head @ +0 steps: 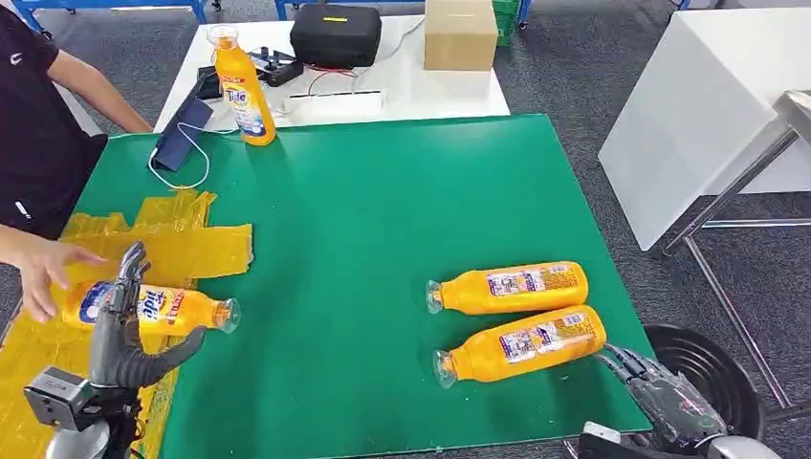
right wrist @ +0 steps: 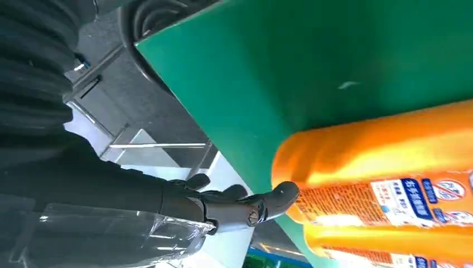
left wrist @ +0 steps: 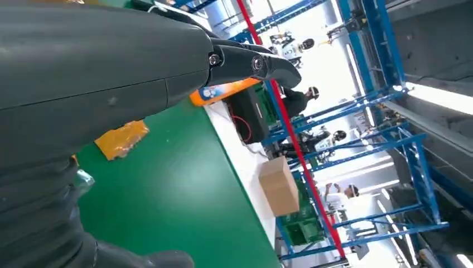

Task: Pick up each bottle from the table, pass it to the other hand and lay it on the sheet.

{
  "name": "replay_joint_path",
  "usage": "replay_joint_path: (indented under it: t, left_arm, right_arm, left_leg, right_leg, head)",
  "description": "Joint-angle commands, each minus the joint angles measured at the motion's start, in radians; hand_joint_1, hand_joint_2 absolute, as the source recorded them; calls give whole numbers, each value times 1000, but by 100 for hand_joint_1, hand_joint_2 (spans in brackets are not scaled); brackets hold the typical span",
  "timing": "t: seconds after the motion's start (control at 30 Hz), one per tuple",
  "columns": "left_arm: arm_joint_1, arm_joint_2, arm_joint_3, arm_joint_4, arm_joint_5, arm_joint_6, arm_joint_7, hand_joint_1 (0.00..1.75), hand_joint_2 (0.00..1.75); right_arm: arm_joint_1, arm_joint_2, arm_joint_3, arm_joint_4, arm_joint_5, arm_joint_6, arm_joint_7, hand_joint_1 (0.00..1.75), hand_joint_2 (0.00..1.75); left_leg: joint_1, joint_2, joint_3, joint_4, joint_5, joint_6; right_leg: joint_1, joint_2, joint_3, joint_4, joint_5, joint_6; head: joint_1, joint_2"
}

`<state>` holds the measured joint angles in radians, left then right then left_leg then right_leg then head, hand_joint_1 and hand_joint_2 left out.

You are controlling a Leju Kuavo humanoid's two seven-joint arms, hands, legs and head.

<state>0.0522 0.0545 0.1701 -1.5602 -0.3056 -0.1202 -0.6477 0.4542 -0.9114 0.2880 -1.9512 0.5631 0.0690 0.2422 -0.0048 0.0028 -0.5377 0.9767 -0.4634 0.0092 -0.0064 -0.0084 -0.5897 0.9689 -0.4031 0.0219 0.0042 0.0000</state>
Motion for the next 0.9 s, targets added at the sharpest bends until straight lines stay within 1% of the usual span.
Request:
replay_joint_path:
  t: [0.03,0.1,0.13,0.2,0.3,0.33,0.47,0.53,0.63,0.67,0.7,0.77,0.83,0.9]
  left_arm:
    - [-12,-29,-9,13,1,-4,6,0,175]
    - [-12,-29,-9,13,1,-4,6,0,175]
    - [-10,-29,-9,12,1,-4,7,0,175]
    - [-8,-31,-8,10,1,-6,8,0,175]
    - [1,-34,-5,-2,1,-8,8,0,175]
    - [3,-35,-3,-5,1,-10,7,0,175]
    - [17,-35,3,-17,0,-14,7,0,175]
    - [21,-36,8,-21,0,-16,7,0,175]
    - [19,-35,10,-21,-2,-23,4,0,175]
    - [17,-35,9,-19,-4,-25,3,0,175]
    - [15,-36,9,-17,-4,-26,3,0,175]
    - [11,-36,6,-14,-4,-28,3,0,175]
    - [9,-36,5,-12,-4,-29,3,0,175]
    - [3,-36,4,-7,-4,-31,3,0,175]
  right_arm:
    - [7,13,-13,5,3,-3,5,0,175]
    - [7,13,-13,5,3,-3,5,0,175]
    - [-4,24,-11,13,9,-5,7,0,175]
    - [-18,41,-14,24,25,-11,5,0,175]
    - [-82,133,-20,74,87,-27,-24,0,175]
    - [-109,163,-19,92,105,-24,-37,0,175]
    - [-153,249,-39,109,165,-42,-85,0,175]
    - [-166,274,-44,110,187,-45,-95,0,175]
    - [-197,303,-33,125,206,-34,-107,0,175]
    - [-209,312,-28,134,214,-29,-109,0,175]
    - [-214,317,-26,138,218,-28,-112,0,175]
    - [-225,328,-18,149,227,-24,-118,0,175]
    - [-232,333,-13,153,232,-22,-121,0,175]
    - [-248,339,-5,168,240,-11,-124,0,175]
  left_leg:
    - [1,-1,3,0,-1,-1]
    - [0,-1,1,0,0,-1]
    - [1,-1,3,0,-2,-1]
    - [1,-1,3,0,-1,-1]
    - [1,0,2,-1,0,-1]
    - [2,0,4,-1,-1,-1]
    - [1,2,3,-2,0,-1]
    - [3,3,6,-2,-1,-2]
    - [2,5,5,-2,-1,-1]
    - [1,5,2,-1,0,-1]
    - [2,5,5,-1,-1,-1]
    - [2,4,3,-1,0,-1]
    - [3,4,6,-1,-2,-2]
    - [1,4,4,-2,0,-1]
  right_leg:
    - [1,-1,4,-1,-1,0]
    - [0,0,2,-1,0,0]
    - [1,0,4,-1,-1,0]
    - [1,0,4,-1,-1,0]
    - [1,1,3,-2,0,0]
    - [2,2,5,-3,0,0]
    - [1,2,3,-3,1,0]
    - [3,4,6,-4,0,-1]
    - [2,4,5,-3,0,0]
    - [2,3,2,-2,1,0]
    - [2,4,5,-3,0,0]
    - [2,3,3,-2,0,0]
    - [3,4,6,-3,0,0]
    - [1,3,4,-2,0,0]
  head:
    - [0,0]
    - [0,0]
    - [0,0]
    - [0,0]
    - [0,0]
    - [0,0]
    - [0,0]
    - [0,0]
    - [0,0]
    - [0,0]
    - [0,0]
    - [0,0]
    - [0,0]
    - [0,0]
